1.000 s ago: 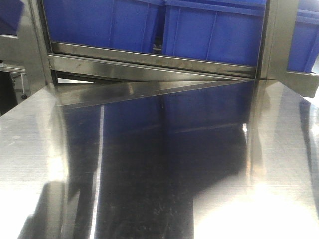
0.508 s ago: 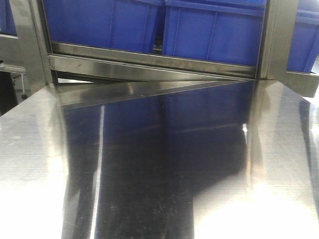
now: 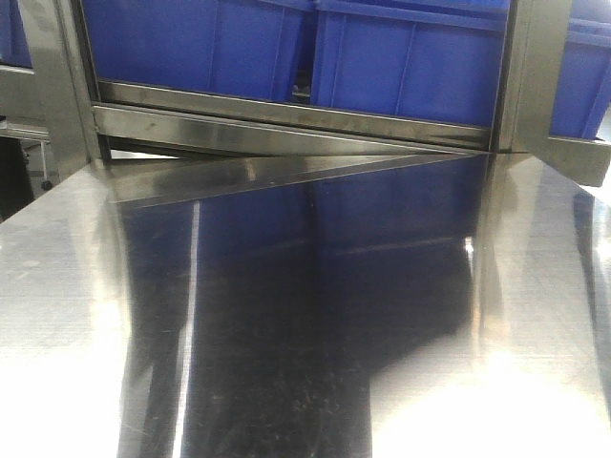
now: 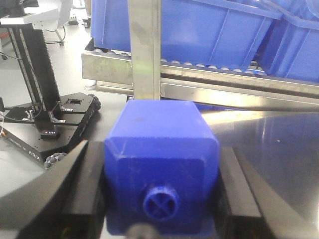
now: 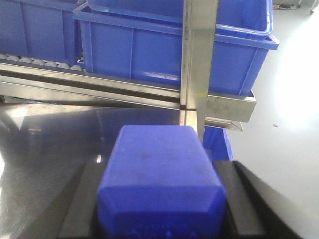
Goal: Pick and sort blue part to right shelf
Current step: 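Drive the base away from the table holding both blue parts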
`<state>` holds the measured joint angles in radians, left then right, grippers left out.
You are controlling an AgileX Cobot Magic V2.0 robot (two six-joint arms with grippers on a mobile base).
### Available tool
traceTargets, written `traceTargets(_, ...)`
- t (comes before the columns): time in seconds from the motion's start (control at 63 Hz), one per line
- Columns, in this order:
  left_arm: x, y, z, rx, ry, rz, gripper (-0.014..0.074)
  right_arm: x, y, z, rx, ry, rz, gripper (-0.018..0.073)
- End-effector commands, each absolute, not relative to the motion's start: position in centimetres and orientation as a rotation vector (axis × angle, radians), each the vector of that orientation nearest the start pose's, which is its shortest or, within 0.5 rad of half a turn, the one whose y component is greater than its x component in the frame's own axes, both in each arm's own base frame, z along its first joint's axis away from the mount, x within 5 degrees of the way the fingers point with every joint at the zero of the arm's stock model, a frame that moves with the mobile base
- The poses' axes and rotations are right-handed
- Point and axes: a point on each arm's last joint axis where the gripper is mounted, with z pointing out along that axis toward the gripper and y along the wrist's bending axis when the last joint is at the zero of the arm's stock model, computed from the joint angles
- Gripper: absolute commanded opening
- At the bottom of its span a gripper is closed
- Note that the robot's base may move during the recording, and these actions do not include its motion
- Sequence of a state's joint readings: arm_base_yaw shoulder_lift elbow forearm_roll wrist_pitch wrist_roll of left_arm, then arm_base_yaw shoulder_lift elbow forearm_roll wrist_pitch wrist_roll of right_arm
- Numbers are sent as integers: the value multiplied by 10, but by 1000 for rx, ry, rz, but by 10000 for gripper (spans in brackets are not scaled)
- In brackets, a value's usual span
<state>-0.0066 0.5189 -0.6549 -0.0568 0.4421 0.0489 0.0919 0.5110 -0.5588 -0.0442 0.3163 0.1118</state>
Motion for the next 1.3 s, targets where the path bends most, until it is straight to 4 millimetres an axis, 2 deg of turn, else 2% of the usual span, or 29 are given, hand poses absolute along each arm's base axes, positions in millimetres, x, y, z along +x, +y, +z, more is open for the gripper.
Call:
traceTargets(0.0, 103, -2, 372, 15, 1671, -24, 293, 107, 8, 352, -18, 1639, 95, 400)
traceTargets(1.285, 103, -2, 372, 15, 1671, -24, 293, 107, 8, 352, -18, 1639, 95, 400)
